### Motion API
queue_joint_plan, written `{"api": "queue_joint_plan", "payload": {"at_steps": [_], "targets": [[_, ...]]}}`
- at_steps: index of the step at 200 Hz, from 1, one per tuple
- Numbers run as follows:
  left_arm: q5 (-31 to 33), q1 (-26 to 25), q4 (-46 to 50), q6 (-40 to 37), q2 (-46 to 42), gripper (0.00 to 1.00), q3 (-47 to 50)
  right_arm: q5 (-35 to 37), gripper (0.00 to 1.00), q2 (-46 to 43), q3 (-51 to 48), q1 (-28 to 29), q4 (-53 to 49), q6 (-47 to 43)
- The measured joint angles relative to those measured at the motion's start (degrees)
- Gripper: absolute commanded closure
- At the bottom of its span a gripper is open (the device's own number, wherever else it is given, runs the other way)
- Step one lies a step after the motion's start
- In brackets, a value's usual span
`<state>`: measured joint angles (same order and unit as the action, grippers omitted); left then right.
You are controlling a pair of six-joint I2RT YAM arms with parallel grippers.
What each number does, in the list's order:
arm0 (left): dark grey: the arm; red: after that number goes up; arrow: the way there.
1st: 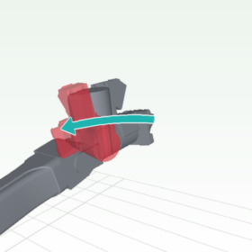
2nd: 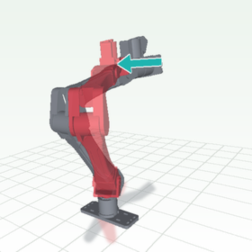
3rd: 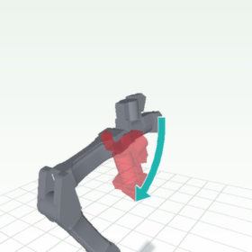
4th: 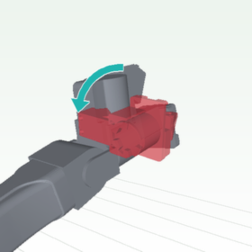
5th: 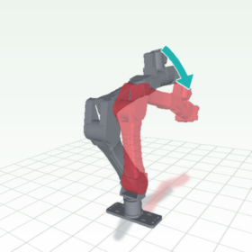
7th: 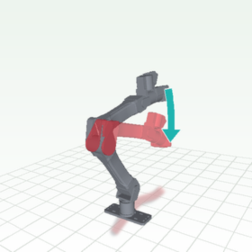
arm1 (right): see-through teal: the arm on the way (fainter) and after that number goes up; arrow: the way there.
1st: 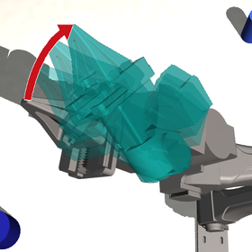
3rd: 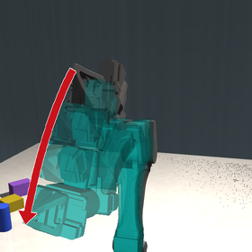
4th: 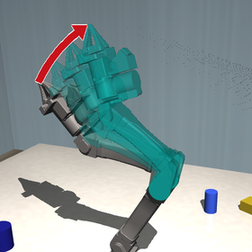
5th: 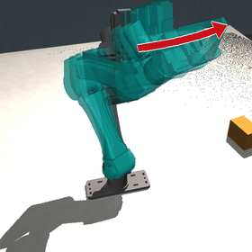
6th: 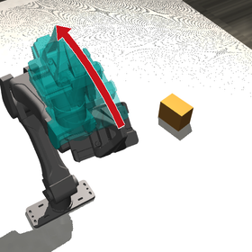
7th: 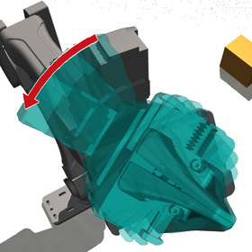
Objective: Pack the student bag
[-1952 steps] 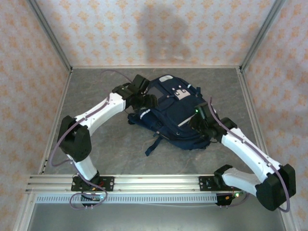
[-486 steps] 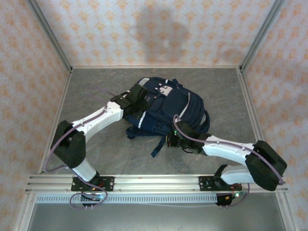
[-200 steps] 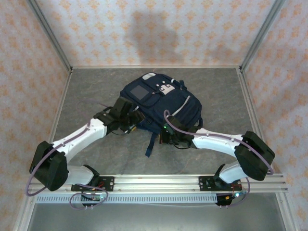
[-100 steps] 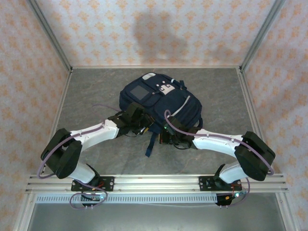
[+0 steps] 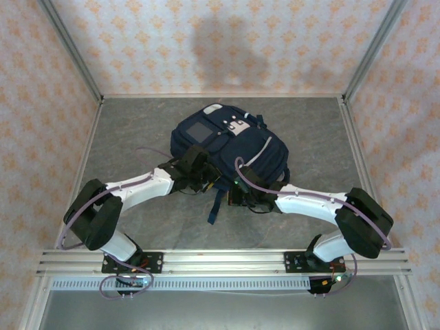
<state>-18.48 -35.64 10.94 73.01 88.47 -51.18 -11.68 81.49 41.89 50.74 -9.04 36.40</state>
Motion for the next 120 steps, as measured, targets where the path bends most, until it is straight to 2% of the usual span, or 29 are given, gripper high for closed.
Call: {"api": "queue_joint_plan", "payload": {"at_steps": [16, 40, 120], "targets": [[-0.33, -0.07, 1.27, -1.53, 0.90, 0.86, -1.11, 0.52, 1.00, 0.00, 0.17, 0.00, -1.25, 0.00], [-0.42, -0.04, 2.73, -2.73, 1.16, 0.92, -1.66, 1.01, 1.00, 0.00, 0.46, 0.00, -3.26, -0.02], [-2.38, 3.48, 4.83, -7.17, 1.14, 0.95, -1.66, 0.79, 1.00, -1.62, 2.45, -1.55, -13.16, -3.48]]}}
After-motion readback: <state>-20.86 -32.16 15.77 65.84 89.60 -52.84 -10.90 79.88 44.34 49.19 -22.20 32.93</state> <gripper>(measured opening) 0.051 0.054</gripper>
